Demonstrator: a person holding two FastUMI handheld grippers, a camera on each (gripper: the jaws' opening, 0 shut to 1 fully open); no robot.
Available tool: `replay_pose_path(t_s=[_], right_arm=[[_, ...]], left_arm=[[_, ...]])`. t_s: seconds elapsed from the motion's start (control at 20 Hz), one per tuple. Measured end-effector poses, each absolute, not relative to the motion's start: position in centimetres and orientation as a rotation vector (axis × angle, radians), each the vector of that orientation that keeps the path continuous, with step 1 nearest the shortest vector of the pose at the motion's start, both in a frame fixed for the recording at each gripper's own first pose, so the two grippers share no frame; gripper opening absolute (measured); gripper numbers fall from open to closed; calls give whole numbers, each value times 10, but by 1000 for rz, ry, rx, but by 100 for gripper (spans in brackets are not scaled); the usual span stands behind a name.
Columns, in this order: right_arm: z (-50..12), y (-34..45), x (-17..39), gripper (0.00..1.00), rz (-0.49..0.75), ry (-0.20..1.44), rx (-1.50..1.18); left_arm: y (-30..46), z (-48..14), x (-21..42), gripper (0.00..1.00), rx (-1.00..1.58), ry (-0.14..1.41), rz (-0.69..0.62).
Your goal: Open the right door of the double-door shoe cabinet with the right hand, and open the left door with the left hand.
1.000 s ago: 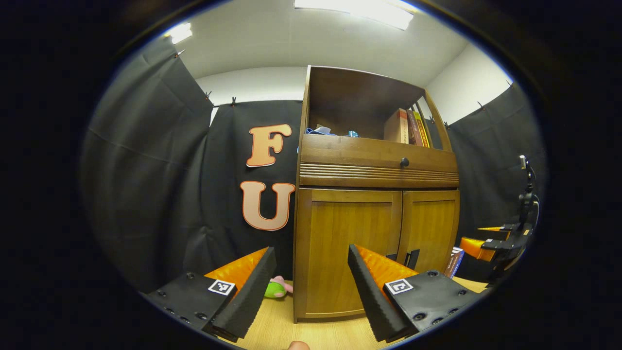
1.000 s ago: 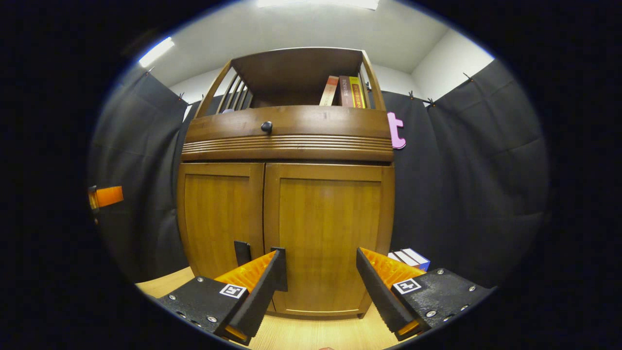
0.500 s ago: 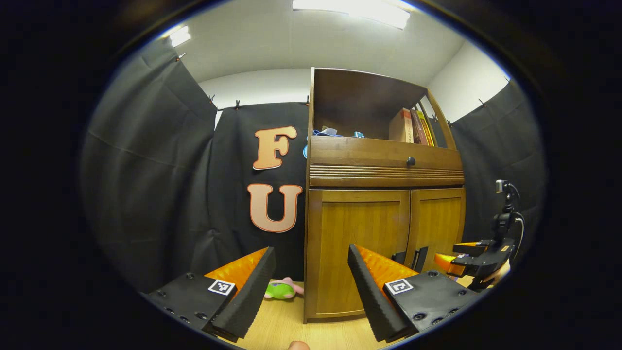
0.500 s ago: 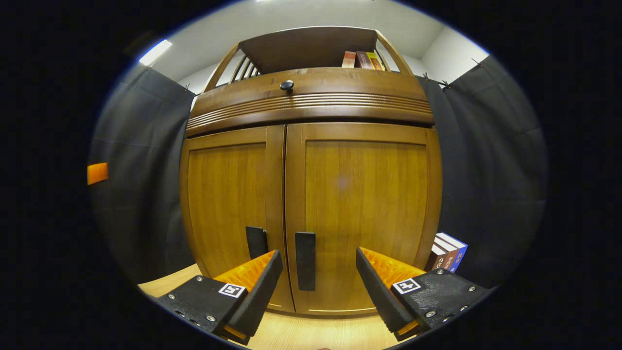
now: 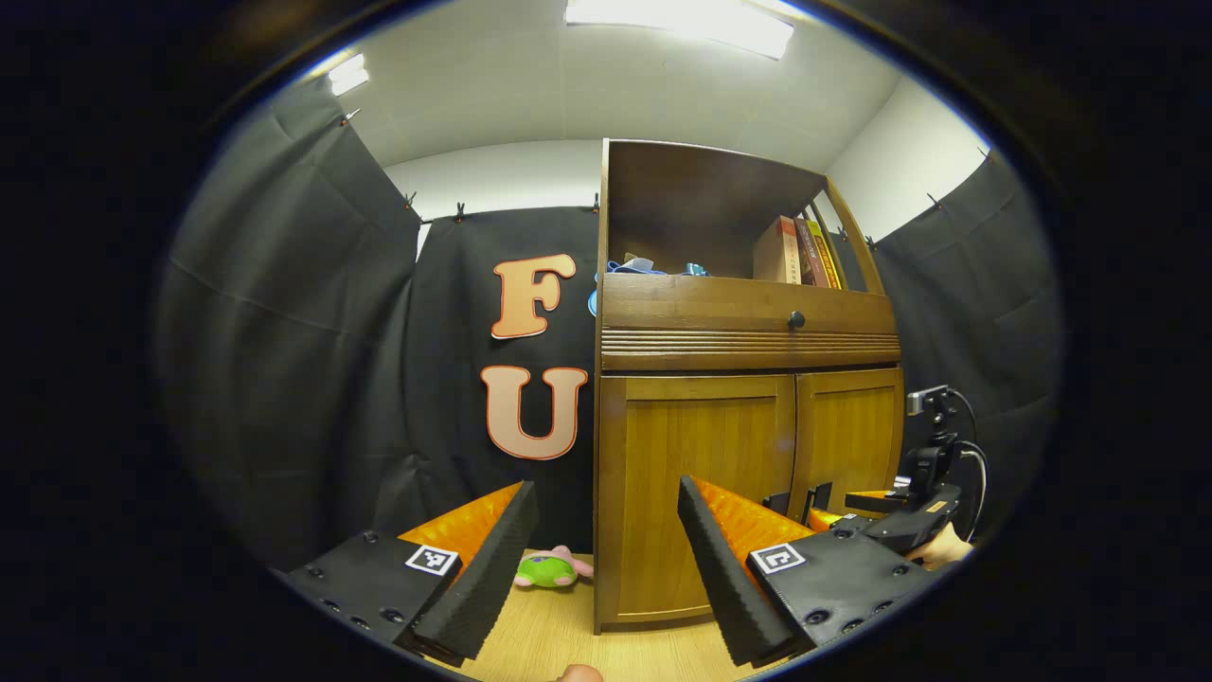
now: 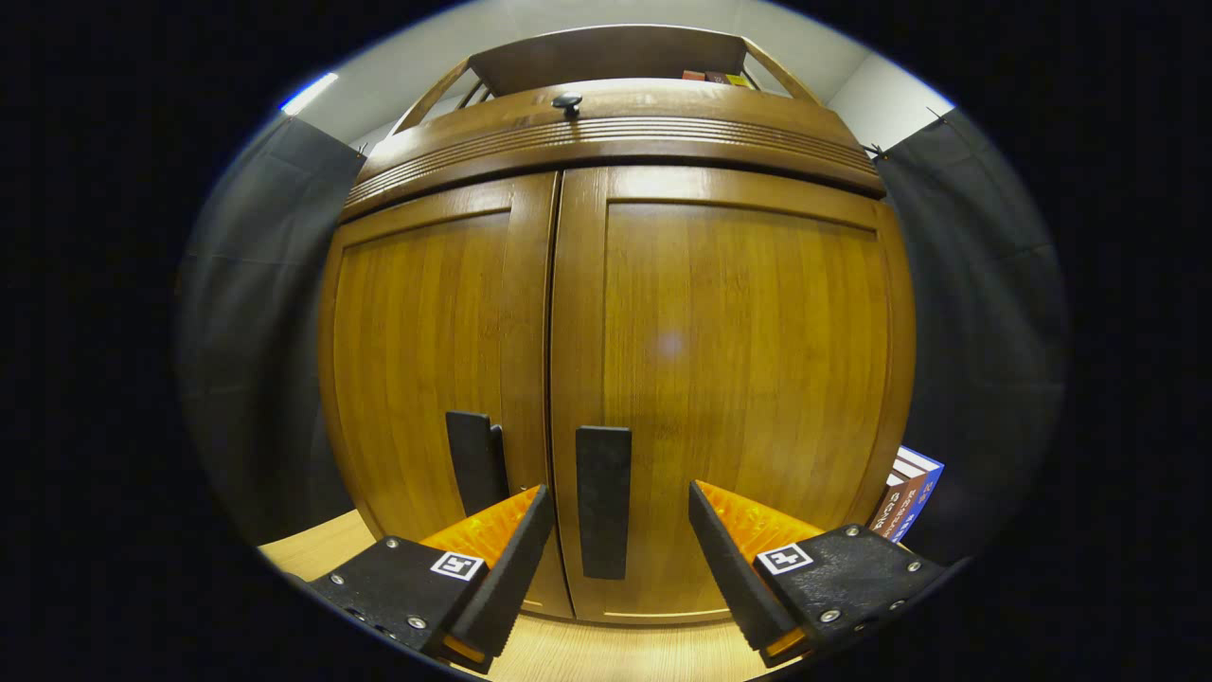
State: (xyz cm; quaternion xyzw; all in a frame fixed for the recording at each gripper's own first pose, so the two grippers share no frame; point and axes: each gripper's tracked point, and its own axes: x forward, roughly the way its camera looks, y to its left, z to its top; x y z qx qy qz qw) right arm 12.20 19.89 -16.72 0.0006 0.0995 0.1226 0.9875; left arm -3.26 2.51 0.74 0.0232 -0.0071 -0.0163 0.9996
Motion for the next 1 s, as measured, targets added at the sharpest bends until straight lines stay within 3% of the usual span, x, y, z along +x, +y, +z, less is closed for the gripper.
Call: replay_pose_path(t_s=[0.3, 0.45, 0.5, 0.55, 0.6, 0.75, 0.8, 1.0], right_arm=[[-191, 206, 136, 75, 238, 237, 89], [-196, 206, 138, 63, 235, 252, 91], [-196, 209, 139, 71, 243, 247, 94], [-194, 212, 138, 64, 247, 242, 100], [-193, 212, 138, 40, 249, 238, 102], [-194, 214, 137, 27, 258, 241, 102], [-194, 214, 136, 38, 260, 240, 97], [-195, 213, 132, 36, 268, 237, 80]], left_arm=[[27, 5, -35, 95, 45, -12, -30], [32, 4, -34, 95, 49, -6, -16], [32, 5, -33, 96, 49, -6, -13], [32, 5, -34, 96, 48, -6, -12], [31, 5, -34, 96, 46, -6, -13], [28, 2, -32, 95, 50, 2, -19], [27, 2, -33, 96, 50, 6, -22], [24, 1, -34, 96, 45, 12, -24]])
